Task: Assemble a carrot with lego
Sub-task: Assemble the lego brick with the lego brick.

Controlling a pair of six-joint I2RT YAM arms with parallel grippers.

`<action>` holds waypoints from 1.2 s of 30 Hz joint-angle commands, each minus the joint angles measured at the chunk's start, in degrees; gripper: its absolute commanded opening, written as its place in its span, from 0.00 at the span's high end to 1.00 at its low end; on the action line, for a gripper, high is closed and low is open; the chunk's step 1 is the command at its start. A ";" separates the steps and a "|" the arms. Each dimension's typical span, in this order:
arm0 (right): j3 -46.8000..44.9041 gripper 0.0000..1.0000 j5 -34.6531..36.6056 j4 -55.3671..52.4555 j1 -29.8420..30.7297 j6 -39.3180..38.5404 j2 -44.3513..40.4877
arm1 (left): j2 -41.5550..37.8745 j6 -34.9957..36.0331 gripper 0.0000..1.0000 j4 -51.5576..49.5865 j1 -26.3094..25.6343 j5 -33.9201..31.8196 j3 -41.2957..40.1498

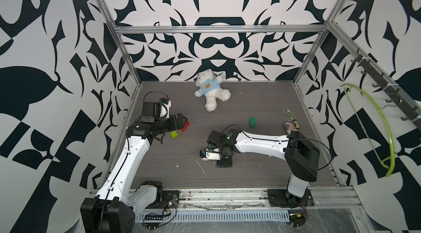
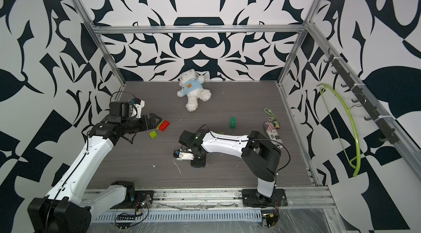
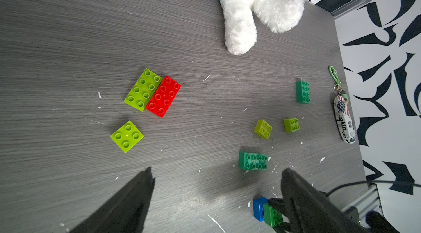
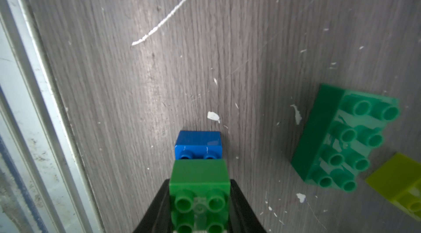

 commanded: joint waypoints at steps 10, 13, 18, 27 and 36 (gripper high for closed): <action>2.53 0.71 -0.74 -1.16 0.32 1.39 0.97 | -0.84 -0.22 0.05 1.18 0.17 1.59 -1.46; 2.25 0.71 -0.68 -1.49 0.38 1.29 0.93 | -0.85 -0.24 0.05 1.21 0.25 1.64 -1.46; 1.76 0.71 -0.91 -1.86 0.34 0.57 1.10 | -0.86 -0.33 0.05 1.31 0.24 1.90 -1.59; 1.11 0.71 -0.07 -1.78 0.41 0.04 1.79 | -0.88 -0.42 0.05 1.56 0.18 2.08 -1.75; -0.70 0.70 2.00 -1.15 1.51 2.79 2.08 | -0.87 -0.51 0.06 1.71 0.23 2.21 -1.94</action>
